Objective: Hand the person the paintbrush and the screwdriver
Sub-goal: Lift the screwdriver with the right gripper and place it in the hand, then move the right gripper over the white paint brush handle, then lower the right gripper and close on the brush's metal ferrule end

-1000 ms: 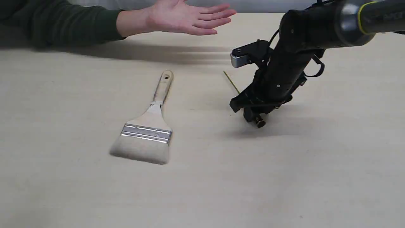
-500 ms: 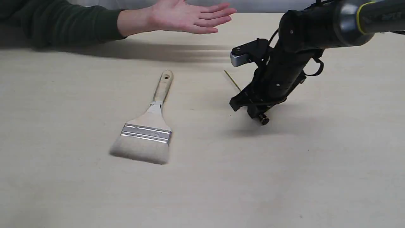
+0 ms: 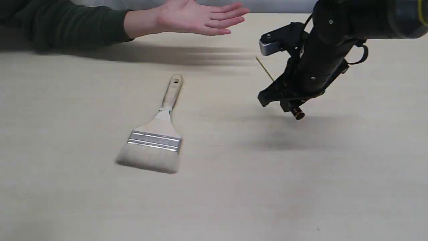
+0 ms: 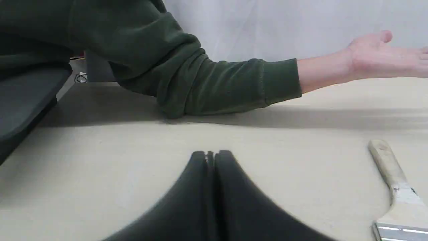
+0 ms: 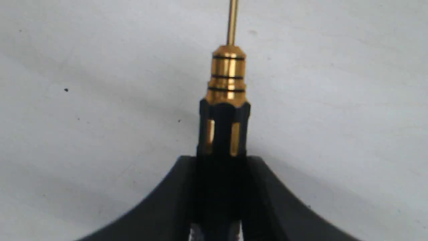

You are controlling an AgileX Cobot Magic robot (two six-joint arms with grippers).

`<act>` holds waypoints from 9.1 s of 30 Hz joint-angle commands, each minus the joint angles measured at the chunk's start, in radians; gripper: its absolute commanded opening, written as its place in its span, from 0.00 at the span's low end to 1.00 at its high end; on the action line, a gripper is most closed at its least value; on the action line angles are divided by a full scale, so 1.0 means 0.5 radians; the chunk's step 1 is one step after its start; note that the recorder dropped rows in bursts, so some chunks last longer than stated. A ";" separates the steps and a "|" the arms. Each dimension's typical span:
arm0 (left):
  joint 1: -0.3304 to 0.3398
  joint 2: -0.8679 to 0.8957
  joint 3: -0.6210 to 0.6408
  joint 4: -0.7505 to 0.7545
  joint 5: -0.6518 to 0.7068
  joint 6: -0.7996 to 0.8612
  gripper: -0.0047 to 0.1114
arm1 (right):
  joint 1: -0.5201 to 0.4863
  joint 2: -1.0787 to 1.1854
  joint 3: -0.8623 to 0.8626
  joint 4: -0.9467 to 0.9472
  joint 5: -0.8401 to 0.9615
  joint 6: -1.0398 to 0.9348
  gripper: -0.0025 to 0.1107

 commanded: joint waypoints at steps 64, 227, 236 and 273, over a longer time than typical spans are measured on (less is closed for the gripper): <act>-0.013 -0.005 0.004 -0.009 -0.019 -0.004 0.04 | 0.158 0.840 -1.866 0.173 0.312 -0.044 0.25; -0.013 -0.005 0.004 -0.009 -0.020 -0.004 0.04 | 0.642 0.990 -1.237 0.254 0.574 0.718 0.46; -0.013 -0.005 0.004 -0.009 -0.020 -0.004 0.04 | 0.643 0.942 -1.241 0.599 0.280 0.596 0.46; -0.013 -0.005 0.004 -0.004 -0.022 -0.004 0.04 | 0.736 1.107 -1.687 0.492 0.466 0.797 0.46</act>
